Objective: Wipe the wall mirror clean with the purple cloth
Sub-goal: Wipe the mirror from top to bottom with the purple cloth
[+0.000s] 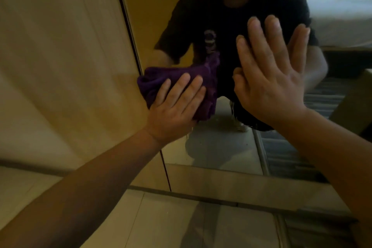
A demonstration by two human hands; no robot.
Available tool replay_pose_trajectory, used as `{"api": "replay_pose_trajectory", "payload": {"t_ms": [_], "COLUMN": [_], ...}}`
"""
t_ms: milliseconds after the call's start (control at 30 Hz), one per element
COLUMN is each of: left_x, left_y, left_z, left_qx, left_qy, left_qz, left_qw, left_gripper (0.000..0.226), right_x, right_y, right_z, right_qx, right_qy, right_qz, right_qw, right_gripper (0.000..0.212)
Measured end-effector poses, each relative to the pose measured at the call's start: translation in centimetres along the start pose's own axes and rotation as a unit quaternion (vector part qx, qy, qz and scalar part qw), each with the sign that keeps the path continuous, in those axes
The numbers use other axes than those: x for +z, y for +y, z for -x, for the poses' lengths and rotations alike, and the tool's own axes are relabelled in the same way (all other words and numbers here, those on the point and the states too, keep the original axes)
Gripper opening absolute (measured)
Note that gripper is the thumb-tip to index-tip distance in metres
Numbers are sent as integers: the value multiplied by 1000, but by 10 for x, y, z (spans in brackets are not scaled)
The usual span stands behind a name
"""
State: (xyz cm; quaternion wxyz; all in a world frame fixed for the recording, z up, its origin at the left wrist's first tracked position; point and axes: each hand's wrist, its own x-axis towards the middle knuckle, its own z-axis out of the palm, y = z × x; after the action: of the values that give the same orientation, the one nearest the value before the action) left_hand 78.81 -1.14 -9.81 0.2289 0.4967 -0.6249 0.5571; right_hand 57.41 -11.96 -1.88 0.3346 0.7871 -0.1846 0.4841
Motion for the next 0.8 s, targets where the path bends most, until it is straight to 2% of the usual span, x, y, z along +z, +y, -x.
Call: {"api": "replay_pose_trajectory", "payload": {"t_ms": [100,167,267,367,433,600,733,800], "left_x": [14,27,38,36,34,15,11,4], "left_y": [36,58,80,97,100,85,66,55], "left_z": [77,116,157,204,216,188,101,49], "left_qx": [35,45,51,86,80,81,-2,-22], "left_qy": [-62,-90,-104,-173,-210,-225,-145,-98], "left_qz": [10,-1,6,29,32,54,44,64], "left_qw": [997,995,993,981,974,970,988,993], "left_gripper": [84,87,72,61,55,67,81,74], "right_x": [1,4,9,12,14,9,0,-7], "right_y": [3,4,6,7,6,5,-1,3], "right_z": [2,4,5,6,6,1,-1,0], "right_qx": [-3,-12,-10,-4,-15,-6,0,-6], "right_qy": [3,12,20,25,35,48,10,-9], "right_qz": [3,8,-6,0,32,39,16,-12], "right_qw": [1000,1000,1000,1000,999,998,1000,1000], "right_gripper": [52,55,57,58,58,56,54,50]}}
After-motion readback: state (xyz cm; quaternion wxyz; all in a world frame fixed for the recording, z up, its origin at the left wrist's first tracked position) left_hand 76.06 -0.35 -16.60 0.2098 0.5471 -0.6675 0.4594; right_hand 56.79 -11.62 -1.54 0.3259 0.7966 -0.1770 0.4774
